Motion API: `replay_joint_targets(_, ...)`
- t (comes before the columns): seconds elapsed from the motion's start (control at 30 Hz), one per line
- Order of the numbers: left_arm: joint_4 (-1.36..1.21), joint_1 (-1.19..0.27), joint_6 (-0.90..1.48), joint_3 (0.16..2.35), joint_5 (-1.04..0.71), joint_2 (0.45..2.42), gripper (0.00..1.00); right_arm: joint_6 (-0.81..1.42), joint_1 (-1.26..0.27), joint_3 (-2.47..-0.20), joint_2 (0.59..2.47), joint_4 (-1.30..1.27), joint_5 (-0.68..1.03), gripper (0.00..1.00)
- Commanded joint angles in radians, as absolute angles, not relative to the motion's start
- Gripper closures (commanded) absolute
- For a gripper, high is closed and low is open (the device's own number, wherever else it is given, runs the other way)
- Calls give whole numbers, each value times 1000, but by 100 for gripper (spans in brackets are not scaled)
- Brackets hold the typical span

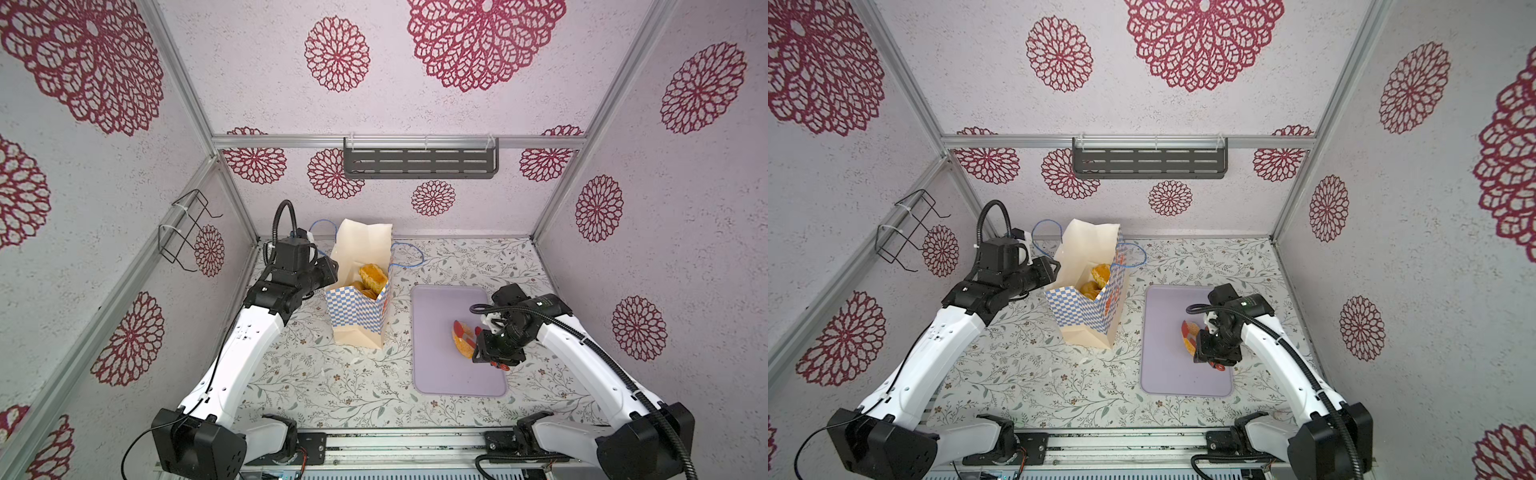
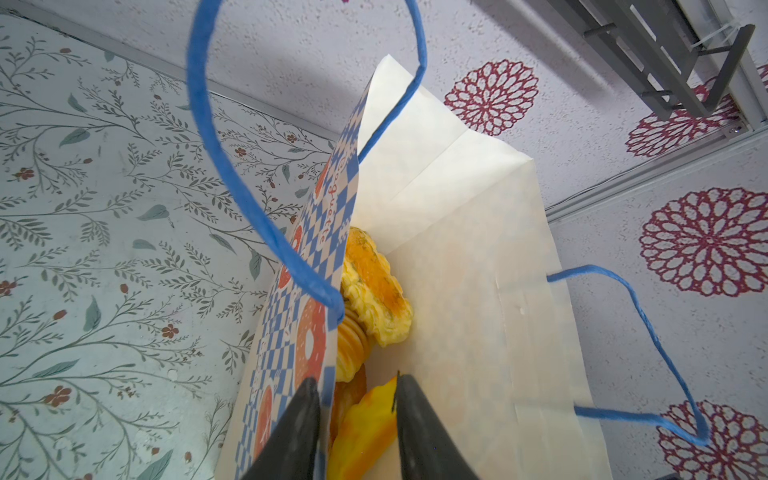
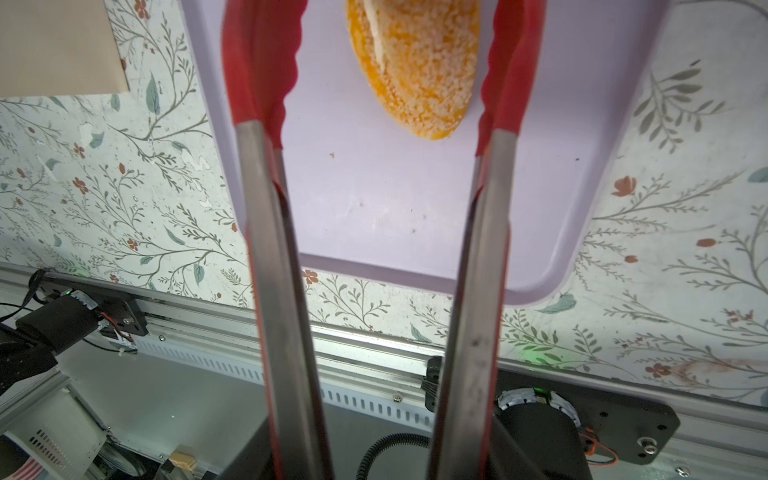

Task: Place the fake bread into the paper bag
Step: 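Squeeze the tongs shut on the sesame bun, then lift the sesame bun and carry it over the bag opening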

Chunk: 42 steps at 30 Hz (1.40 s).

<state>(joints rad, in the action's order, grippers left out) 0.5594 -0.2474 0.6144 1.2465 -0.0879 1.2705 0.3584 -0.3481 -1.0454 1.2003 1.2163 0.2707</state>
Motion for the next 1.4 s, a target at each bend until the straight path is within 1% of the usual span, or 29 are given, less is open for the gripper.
replay_joint_targets(0.0,560,-240,613,1273,-81,1273,65,340,-353,-1026,1193,1191,317,48)
replay_joint_targets(0.3,578,-239,606,1285,-72,1265,65,345,-356,-1010,1235,1155,317,48)
replay_joint_targets(0.4,583,-239,606,1284,-71,1260,65,345,-356,-1018,1249,1149,318,52)
replay_joint_targets(0.53,592,-238,604,1284,-68,1250,65,350,-356,-1027,1246,1149,307,60)
replay_joint_targets(0.6,602,-238,600,1288,-64,1247,64,356,-356,-1039,1238,1151,303,62)
replay_joint_targets(0.73,625,-232,592,1308,-59,1241,55,382,-355,-1088,1204,1156,298,65)
replay_joint_targets(0.83,639,-228,587,1326,-57,1236,45,400,-355,-1152,1187,1165,297,66)
replay_joint_targets(1.07,669,-222,590,1353,-35,1211,27,420,-354,-1434,1203,1167,284,70)
replay_joint_targets(1.23,691,-213,599,1358,-13,1190,23,436,-356,-1657,1262,1101,284,71)
replay_joint_targets(1.37,696,-204,619,1331,4,1158,21,485,-391,-1776,1319,950,332,71)
